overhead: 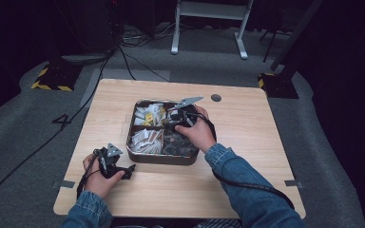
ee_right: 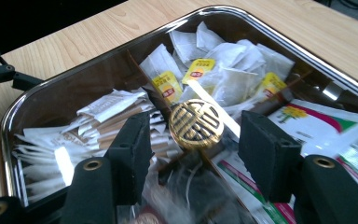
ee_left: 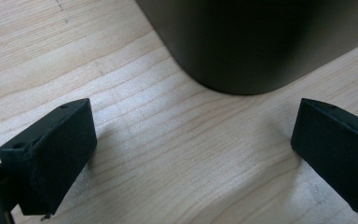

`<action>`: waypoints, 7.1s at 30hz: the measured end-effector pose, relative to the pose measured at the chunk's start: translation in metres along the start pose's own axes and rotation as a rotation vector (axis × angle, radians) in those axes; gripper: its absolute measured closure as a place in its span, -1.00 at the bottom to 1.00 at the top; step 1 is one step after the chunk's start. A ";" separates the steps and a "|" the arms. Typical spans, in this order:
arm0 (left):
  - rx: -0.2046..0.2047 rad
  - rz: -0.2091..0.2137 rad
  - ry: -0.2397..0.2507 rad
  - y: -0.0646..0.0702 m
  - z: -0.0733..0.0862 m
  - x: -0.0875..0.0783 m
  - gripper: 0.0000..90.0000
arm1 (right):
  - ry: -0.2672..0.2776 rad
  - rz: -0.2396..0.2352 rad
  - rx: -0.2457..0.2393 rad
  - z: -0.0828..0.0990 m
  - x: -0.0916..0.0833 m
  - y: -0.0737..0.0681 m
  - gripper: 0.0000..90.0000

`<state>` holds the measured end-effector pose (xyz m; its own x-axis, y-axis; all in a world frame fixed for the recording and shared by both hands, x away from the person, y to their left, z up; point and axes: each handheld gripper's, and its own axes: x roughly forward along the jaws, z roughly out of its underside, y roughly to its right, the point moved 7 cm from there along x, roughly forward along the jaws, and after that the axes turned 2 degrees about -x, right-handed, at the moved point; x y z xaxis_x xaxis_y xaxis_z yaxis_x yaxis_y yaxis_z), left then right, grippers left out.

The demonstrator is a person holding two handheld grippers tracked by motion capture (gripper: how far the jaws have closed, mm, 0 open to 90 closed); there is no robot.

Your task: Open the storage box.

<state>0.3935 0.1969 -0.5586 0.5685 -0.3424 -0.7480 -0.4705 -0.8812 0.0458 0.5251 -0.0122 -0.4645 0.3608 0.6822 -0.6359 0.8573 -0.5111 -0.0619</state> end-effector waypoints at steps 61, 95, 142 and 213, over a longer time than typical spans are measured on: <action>-0.001 0.007 0.000 0.003 0.001 -0.001 -1.00 | 0.036 0.073 -0.057 -0.020 -0.032 0.029 0.31; -0.002 0.007 0.000 0.003 0.001 -0.001 -1.00 | 0.025 0.170 -0.015 0.025 -0.132 0.104 0.31; -0.001 0.006 0.000 0.003 0.001 -0.001 -1.00 | -0.091 0.233 0.103 0.155 -0.144 0.165 0.31; -0.077 0.005 0.078 -0.003 -0.027 -0.054 -0.45 | 0.032 0.115 0.063 0.202 -0.145 0.033 -0.06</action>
<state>0.3823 0.2097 -0.5007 0.6188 -0.3686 -0.6937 -0.4219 -0.9008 0.1023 0.4269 -0.2341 -0.5296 0.4676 0.6334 -0.6165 0.7854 -0.6178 -0.0390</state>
